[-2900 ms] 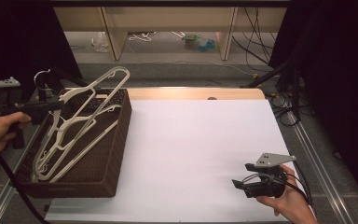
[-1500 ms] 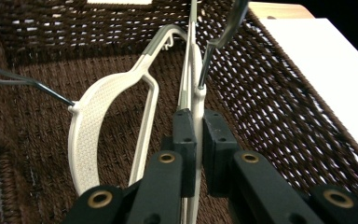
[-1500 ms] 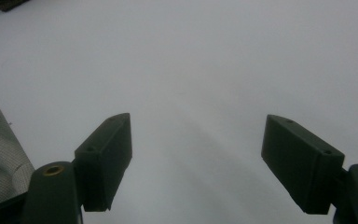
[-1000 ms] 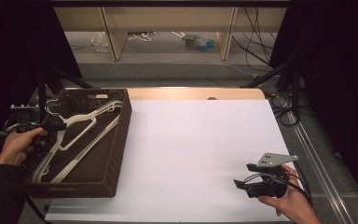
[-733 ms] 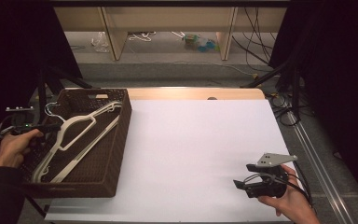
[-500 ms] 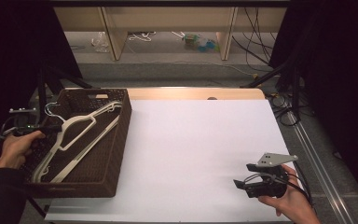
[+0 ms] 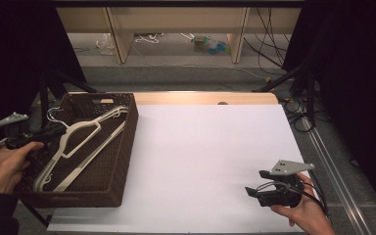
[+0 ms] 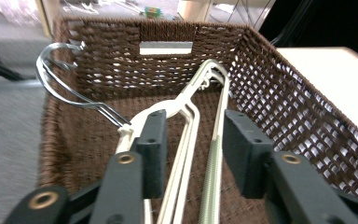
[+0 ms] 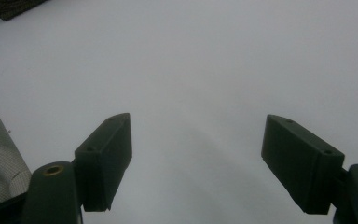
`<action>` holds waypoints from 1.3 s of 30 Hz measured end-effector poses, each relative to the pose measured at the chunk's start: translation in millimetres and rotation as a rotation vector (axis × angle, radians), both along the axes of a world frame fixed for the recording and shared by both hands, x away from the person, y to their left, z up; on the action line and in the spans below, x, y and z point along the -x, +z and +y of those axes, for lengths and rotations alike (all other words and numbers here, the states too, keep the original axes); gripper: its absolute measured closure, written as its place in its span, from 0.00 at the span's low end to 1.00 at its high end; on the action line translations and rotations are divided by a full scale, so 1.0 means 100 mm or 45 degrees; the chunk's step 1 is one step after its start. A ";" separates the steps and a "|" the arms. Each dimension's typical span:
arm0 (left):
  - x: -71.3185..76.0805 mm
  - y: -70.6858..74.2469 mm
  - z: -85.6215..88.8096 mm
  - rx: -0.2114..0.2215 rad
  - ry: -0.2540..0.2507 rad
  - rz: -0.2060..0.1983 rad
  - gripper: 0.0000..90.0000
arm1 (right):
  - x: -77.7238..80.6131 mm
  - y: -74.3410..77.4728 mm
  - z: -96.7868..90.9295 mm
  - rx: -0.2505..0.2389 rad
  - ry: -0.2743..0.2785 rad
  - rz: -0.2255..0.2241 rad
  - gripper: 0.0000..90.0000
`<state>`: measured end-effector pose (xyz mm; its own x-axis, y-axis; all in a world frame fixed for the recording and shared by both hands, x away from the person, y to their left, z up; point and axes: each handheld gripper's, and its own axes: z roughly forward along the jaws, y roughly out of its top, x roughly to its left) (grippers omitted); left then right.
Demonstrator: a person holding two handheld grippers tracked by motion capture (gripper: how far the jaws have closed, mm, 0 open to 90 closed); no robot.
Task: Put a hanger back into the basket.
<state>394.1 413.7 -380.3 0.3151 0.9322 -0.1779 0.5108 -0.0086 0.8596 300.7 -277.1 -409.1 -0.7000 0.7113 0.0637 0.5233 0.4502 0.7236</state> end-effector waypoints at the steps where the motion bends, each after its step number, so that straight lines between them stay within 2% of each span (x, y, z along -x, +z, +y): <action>1: 0.04 0.04 0.00 -0.055 0.008 -0.026 0.64 | 0.00 0.00 0.00 0.001 0.002 0.000 0.28; 4: 0.14 0.14 0.02 -0.029 0.021 -0.081 0.60 | 0.00 -0.01 0.00 0.000 0.004 -0.004 0.28; 6: 0.23 0.22 -0.02 -0.067 0.018 -0.123 0.59 | 0.01 -0.01 -0.01 0.000 0.004 -0.010 0.28; 9: 0.36 0.34 -0.13 -0.087 -0.011 -0.181 0.53 | 0.01 -0.01 -0.01 -0.004 -0.002 -0.016 0.28; 12: 0.49 0.44 -0.32 -0.107 -0.064 -0.221 0.48 | 0.00 -0.02 0.00 -0.011 -0.002 -0.038 0.28; 15: 0.63 0.49 -0.58 -0.109 -0.114 -0.247 0.45 | 0.01 -0.02 0.00 -0.022 -0.001 -0.036 0.28; 16: 0.69 0.50 -0.72 -0.096 -0.143 -0.258 0.44 | 0.01 -0.02 0.01 -0.022 -0.002 -0.040 0.28; 18: 0.75 0.49 -0.87 -0.092 -0.191 -0.265 0.40 | 0.01 -0.02 0.00 -0.024 -0.002 -0.049 0.28; 19: 0.76 0.47 -0.94 -0.068 -0.223 -0.265 0.40 | 0.02 -0.02 0.00 -0.028 -0.004 -0.049 0.27; 20: 0.78 0.45 -1.02 -0.064 -0.271 -0.264 0.39 | 0.02 -0.02 0.00 -0.031 -0.005 -0.051 0.27; 21: 0.79 0.44 -1.07 -0.093 -0.301 -0.264 0.39 | 0.02 -0.02 0.00 -0.038 -0.008 -0.058 0.27; 24: 0.84 0.39 -1.32 -0.067 -0.341 -0.291 0.37 | 0.03 -0.01 0.01 -0.050 -0.009 -0.072 0.26; 25: 0.85 0.37 -1.39 -0.038 -0.333 -0.306 0.36 | 0.02 -0.02 0.01 -0.051 -0.005 -0.081 0.26; 27: 0.89 0.32 -1.54 -0.039 -0.360 -0.306 0.35 | 0.03 -0.02 0.01 -0.068 -0.015 -0.090 0.25; 30: 0.95 0.24 -1.78 -0.003 -0.415 -0.296 0.33 | 0.04 -0.02 0.01 -0.090 -0.023 -0.106 0.24; 34: 1.01 0.11 -2.04 -0.036 -0.478 -0.316 0.32 | 0.06 0.00 0.00 -0.137 -0.041 -0.122 0.23; 39: 1.04 -0.07 -2.27 -0.005 -0.528 -0.275 0.30 | 0.08 0.00 0.01 -0.166 -0.053 -0.175 0.22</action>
